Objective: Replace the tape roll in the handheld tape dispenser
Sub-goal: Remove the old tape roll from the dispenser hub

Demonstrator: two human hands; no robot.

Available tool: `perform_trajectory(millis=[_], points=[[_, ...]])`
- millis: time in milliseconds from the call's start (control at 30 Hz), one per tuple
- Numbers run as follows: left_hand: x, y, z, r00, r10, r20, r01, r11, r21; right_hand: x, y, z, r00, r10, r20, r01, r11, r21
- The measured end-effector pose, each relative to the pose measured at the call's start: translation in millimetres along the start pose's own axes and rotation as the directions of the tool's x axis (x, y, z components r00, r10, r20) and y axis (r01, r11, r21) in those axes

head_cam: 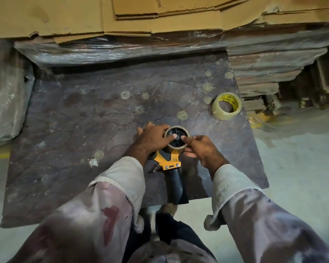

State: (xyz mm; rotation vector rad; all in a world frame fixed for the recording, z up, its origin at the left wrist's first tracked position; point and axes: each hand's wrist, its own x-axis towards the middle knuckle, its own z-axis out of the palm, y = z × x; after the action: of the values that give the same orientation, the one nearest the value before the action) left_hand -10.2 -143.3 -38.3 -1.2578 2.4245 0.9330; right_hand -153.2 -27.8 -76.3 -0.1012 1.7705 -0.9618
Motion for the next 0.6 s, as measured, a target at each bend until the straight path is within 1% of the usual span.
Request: perform_trajectory(millis=[67, 167, 233, 300, 367, 467, 600], points=[[4, -1, 2, 0.997, -0.038, 0.069, 0.038, 0.999, 0.005, -2, 3, 0, 0.999, -0.024, 0.036, 0.022, 0.999, 0.049], [9, -7, 1, 0.986, -0.096, 0.135, 0.11, 0.989, -0.102, -7, 3, 2, 0.998, -0.043, 0.054, 0.038, 0.995, 0.087], [19, -18, 7, 0.98, -0.12, 0.159, 0.147, 0.975, -0.167, -11, 6, 5, 0.998, -0.047, 0.052, 0.041, 0.993, 0.113], [36, -33, 20, 0.97, -0.13, 0.206, 0.168, 0.97, -0.178, -12, 9, 11, 0.999, -0.043, 0.022, 0.04, 0.994, 0.103], [34, -32, 16, 0.964, -0.116, 0.24, 0.166, 0.965, -0.2, -11, 10, 16, 0.999, -0.036, -0.002, 0.036, 0.995, 0.088], [27, -25, 0, 0.942, -0.056, 0.331, 0.138, 0.963, -0.231, -11, 12, 19, 0.999, -0.04, -0.023, 0.041, 0.996, 0.085], [16, -19, -10, 0.948, -0.025, 0.319, 0.106, 0.965, -0.24, -16, 14, 19, 0.998, -0.048, -0.031, 0.051, 0.994, 0.099]])
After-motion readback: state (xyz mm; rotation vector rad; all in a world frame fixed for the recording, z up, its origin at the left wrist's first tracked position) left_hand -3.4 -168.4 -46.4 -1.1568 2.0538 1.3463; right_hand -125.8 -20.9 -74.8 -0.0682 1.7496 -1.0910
